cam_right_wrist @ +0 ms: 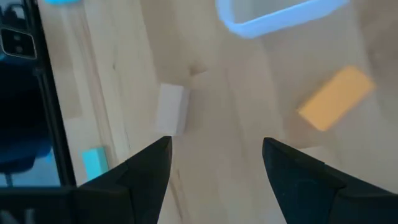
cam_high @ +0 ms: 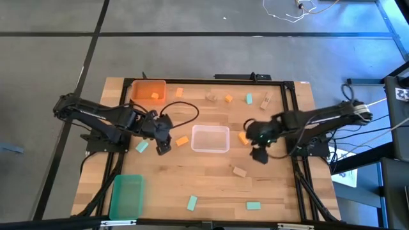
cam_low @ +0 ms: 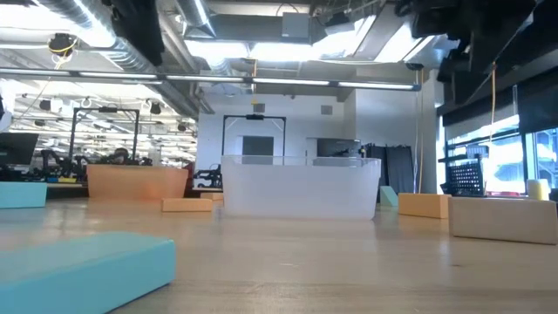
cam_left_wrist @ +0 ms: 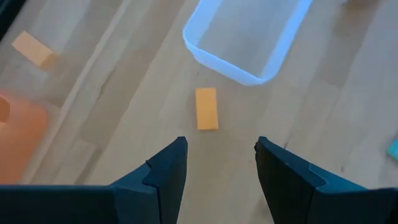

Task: Sort & place blocks by color
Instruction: Put the light brown block into the white bin

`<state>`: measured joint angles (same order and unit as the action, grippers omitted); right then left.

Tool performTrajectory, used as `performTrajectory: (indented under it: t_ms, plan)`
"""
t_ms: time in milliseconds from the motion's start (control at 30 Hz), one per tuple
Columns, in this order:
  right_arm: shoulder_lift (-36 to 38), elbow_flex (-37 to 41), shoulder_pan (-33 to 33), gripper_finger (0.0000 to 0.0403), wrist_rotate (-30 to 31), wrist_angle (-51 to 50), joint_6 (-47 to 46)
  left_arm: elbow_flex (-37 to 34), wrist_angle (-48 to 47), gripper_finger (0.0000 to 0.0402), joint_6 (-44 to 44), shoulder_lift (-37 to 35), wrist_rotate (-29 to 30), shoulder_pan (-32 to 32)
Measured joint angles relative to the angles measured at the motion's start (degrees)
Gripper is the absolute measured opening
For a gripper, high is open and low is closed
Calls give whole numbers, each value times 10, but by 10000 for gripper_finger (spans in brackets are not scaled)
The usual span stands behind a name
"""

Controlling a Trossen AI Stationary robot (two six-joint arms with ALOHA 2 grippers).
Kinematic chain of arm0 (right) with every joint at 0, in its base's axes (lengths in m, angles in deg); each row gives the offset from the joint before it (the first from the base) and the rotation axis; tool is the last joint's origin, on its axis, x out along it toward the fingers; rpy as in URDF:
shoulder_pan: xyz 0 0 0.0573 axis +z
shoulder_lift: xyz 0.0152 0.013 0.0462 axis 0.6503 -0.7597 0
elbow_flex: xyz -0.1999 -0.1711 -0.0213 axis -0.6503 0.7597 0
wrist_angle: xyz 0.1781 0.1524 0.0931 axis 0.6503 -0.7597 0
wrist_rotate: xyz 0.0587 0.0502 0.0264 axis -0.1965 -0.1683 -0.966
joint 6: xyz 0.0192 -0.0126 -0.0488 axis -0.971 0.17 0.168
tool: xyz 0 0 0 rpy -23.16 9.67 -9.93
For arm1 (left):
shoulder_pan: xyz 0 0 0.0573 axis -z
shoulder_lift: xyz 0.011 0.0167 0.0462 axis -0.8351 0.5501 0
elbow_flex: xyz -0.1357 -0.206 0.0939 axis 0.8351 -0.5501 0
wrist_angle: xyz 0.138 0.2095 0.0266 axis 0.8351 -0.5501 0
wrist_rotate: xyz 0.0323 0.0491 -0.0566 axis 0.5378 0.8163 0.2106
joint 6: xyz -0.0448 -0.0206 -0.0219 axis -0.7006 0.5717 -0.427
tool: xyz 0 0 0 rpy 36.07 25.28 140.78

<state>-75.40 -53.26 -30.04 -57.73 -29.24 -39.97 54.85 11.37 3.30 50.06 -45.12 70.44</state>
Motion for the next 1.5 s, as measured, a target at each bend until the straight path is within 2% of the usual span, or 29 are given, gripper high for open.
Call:
performTrajectory:
  t_ms: [167, 400, 567, 700, 1267, 1500]
  plan:
    - [-85, -15, 49, 251, 0, 1, -1, 0, -11, 179, -3, -8, 0, 27]
    - [-186, -45, 100, 251, 2, 39, -64, 0, -30, 179, -15, -13, 5, 57]
    - [-244, -75, 124, 251, 43, 47, -102, 0, -33, 179, -15, -13, 8, 77]
    - [-285, -94, 131, 251, 47, 47, -126, 0, -33, 179, -14, -13, 11, 90]
    - [-383, -106, 134, 251, 48, 63, -187, 0, -39, 179, -13, -13, 12, 157]
    - [-406, -108, 131, 242, 57, 62, -199, 0, -105, 179, -37, -13, 17, 198]
